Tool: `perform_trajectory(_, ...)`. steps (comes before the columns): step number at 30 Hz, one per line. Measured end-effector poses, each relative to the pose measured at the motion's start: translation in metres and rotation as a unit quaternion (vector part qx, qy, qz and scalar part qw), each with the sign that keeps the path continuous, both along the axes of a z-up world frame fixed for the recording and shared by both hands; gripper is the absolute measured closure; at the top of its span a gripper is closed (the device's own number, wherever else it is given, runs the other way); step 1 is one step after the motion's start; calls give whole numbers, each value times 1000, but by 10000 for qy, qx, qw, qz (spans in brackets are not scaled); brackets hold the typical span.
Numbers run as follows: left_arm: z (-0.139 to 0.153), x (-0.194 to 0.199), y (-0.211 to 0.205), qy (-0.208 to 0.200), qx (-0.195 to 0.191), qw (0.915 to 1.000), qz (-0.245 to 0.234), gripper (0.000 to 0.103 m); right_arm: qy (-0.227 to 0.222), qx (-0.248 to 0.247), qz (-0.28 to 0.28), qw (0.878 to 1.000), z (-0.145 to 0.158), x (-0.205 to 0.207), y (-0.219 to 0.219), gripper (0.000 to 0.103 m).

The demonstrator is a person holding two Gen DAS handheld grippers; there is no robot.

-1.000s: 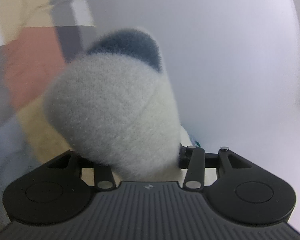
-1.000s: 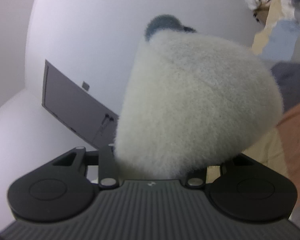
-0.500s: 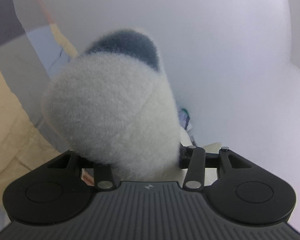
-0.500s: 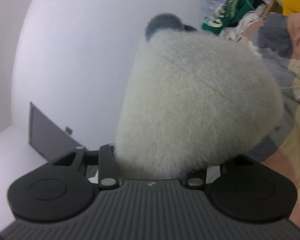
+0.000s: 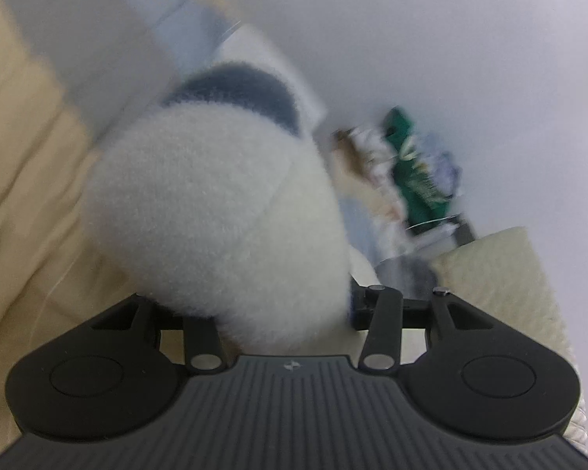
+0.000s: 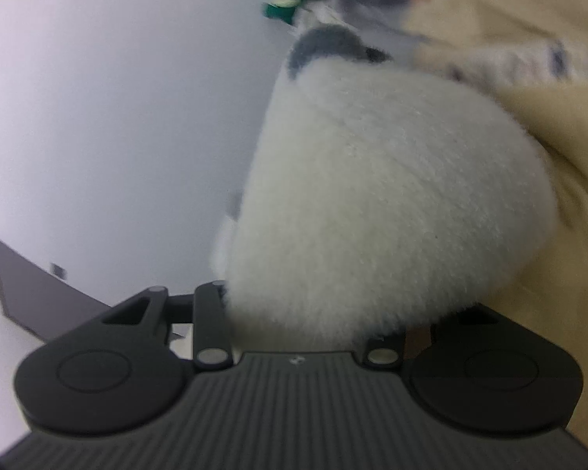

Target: Fold large clothes

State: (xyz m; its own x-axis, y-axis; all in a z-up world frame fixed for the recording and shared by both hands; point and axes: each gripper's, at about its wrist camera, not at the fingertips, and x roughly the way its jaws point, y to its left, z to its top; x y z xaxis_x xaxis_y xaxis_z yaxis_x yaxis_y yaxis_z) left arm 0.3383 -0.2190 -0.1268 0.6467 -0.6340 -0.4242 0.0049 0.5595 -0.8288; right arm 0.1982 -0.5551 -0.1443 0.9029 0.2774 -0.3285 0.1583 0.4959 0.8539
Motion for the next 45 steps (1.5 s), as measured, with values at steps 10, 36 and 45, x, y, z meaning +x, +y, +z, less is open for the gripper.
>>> perform_trajectory(10,-21,-14,10,-71,-111,9999,-69,47,-159,-20,-146,9998,-36,-10,8,50)
perform_trajectory(36,155,-155,10,-1440,2557,9542,-577,20,-460,-1493,-175,9876,121,-136,60,35)
perform_trajectory(45,254,-255,23,-2446,3112,9148,-803,19,-1253,-2807,138,9515,234,-186,132,35)
